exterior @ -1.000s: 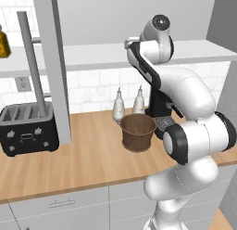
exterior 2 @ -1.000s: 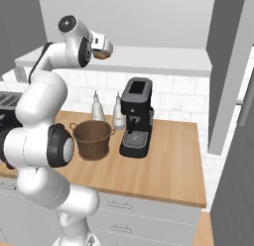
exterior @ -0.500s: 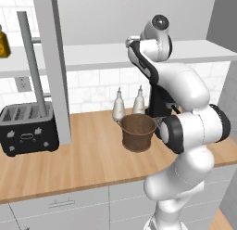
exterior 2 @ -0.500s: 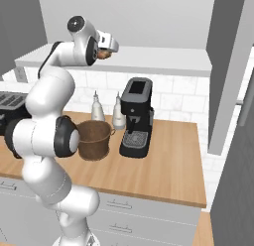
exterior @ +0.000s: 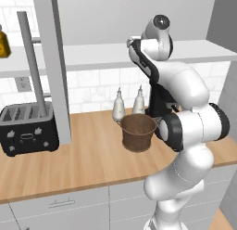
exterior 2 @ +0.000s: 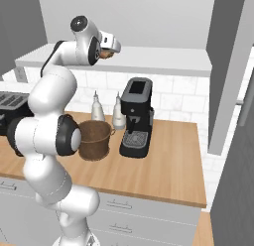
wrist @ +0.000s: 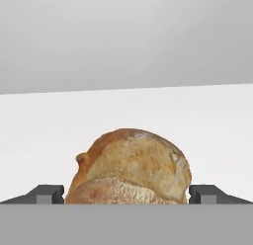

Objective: Open the cabinet, pick up the bread from the cabinet and place it in the basket. Then move the basket to the dining counter.

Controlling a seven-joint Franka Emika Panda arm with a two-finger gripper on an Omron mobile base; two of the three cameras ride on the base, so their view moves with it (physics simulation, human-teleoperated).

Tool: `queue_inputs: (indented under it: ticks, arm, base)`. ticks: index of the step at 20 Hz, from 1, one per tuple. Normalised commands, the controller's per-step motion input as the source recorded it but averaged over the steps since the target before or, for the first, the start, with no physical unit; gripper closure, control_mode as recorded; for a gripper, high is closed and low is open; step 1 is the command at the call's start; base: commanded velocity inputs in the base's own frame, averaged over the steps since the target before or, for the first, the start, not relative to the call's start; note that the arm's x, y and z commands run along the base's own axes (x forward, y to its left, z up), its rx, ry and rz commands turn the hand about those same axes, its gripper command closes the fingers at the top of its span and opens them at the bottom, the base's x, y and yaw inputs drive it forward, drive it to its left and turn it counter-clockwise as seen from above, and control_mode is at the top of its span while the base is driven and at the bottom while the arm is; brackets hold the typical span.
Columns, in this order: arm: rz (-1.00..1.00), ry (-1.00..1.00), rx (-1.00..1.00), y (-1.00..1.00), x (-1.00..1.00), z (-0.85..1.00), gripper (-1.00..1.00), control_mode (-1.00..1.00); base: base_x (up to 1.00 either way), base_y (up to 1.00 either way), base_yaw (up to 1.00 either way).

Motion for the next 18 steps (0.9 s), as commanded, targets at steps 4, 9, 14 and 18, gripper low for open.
queue_inputs:
  ticks: [4,9,14,18]
  arm:
    - [0.00,0.00,0.00,0.00,0.00,-0.34,1.00,-1.00]
    - [0.03,-0.04,0.00,-0.06,-0.08,-0.03,1.00,-1.00]
    - [0.07,-0.09,0.01,-0.08,-0.67,0.00,1.00,-1.00]
    - [0.06,-0.10,0.03,0.00,-1.00,0.00,1.00,-1.00]
  base:
    - [0.00,0.00,0.00]
    - [0.00,0.00,0.00]
    - [0.00,0.00,0.00]
    - [0.00,0.00,0.00]
